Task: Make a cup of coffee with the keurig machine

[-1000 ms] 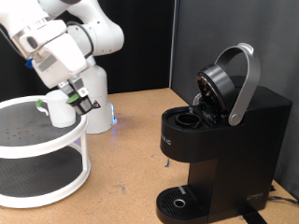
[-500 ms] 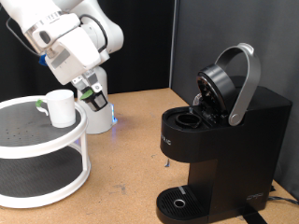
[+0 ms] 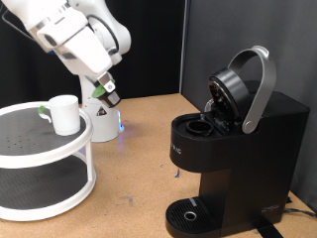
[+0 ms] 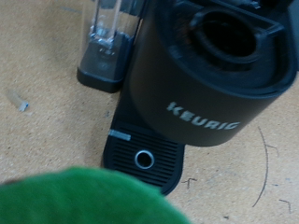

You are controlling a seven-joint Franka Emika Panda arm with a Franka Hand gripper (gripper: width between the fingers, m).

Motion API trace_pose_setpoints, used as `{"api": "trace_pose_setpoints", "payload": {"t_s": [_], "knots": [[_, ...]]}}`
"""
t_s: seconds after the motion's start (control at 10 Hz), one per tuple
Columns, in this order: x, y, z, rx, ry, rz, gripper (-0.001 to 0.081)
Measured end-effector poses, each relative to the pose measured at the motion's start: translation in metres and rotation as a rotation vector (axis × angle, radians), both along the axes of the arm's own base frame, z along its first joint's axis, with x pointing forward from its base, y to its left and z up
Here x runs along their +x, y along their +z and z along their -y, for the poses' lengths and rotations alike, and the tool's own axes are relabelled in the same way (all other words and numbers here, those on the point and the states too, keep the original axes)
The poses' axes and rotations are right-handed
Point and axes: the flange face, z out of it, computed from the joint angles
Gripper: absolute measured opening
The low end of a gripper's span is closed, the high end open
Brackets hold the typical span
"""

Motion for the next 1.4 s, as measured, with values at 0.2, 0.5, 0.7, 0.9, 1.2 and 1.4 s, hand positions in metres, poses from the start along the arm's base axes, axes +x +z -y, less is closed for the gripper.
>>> {"api": "trace_pose_setpoints", "payload": {"t_s": [0.2,0.5,0.7,0.9,1.2,1.4], "knots": [[0.010,0.018,-0.002,0.019,0.006,0.008,0.0477],[0.019,0.037,-0.015,0.045,0.092,0.010,0.0477],[0.020,0.035,-0.016,0.054,0.070,0.006,0.0477],[0.027,0.034,-0.027,0.091,0.019,-0.021,0.0477],[0.048,0.043,-0.053,0.099,-0.048,-0.033,0.0477],[0.061,0.050,-0.071,0.087,-0.021,-0.057,0.0477]]}}
